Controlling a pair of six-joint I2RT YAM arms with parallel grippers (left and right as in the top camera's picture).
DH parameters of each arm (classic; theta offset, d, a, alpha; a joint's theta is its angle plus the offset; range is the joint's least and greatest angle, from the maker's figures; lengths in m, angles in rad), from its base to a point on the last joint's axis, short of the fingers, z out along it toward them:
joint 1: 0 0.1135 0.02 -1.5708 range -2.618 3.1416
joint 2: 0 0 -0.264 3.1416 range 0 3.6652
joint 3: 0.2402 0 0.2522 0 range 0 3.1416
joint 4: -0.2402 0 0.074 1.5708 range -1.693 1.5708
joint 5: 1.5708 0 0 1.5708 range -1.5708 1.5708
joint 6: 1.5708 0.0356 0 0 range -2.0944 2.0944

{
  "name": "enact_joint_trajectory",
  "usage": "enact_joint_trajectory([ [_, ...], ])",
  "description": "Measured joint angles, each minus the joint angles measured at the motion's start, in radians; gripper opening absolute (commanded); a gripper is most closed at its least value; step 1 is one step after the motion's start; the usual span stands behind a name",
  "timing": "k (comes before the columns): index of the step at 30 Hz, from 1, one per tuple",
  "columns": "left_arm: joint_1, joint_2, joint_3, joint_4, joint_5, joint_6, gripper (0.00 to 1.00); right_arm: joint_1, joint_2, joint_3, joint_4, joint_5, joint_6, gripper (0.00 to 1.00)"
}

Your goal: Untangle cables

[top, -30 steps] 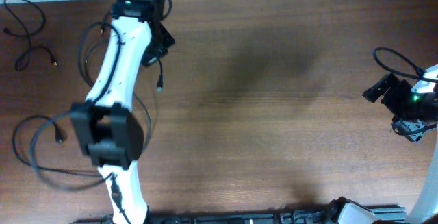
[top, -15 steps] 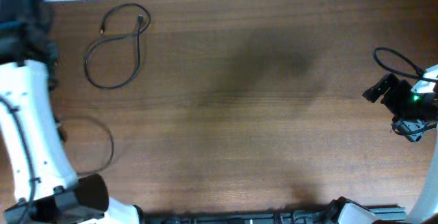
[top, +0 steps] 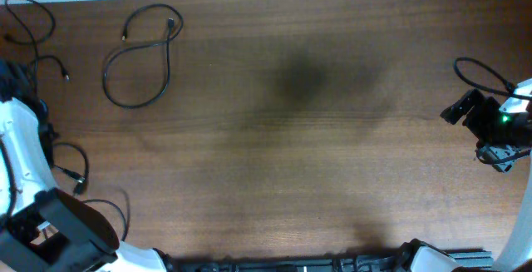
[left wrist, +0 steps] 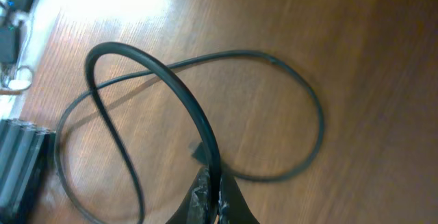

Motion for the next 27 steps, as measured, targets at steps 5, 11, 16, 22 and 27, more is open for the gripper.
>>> enact_joint_trajectory([
  [5, 0.056, 0.008, -0.066, 0.173, 0.094, -0.007, 0.04, 0.0, 0.0, 0.0, 0.0, 0.0, -0.001, 0.99],
  [11, 0.119, 0.008, -0.066, 0.29, 0.246, -0.009, 0.94, 0.0, 0.0, 0.0, 0.0, 0.0, 0.0, 0.99],
  [16, 0.119, 0.008, -0.067, 0.217, 0.198, 0.018, 0.99, 0.0, 0.0, 0.0, 0.0, 0.0, 0.0, 0.99],
  [22, 0.12, 0.008, -0.072, -0.012, 0.16, 0.064, 0.99, 0.0, 0.0, 0.0, 0.0, 0.0, -0.001, 0.99],
  [27, 0.12, 0.008, -0.126, -0.071, 0.08, 0.072, 0.93, 0.0, 0.0, 0.0, 0.0, 0.0, 0.0, 0.99],
])
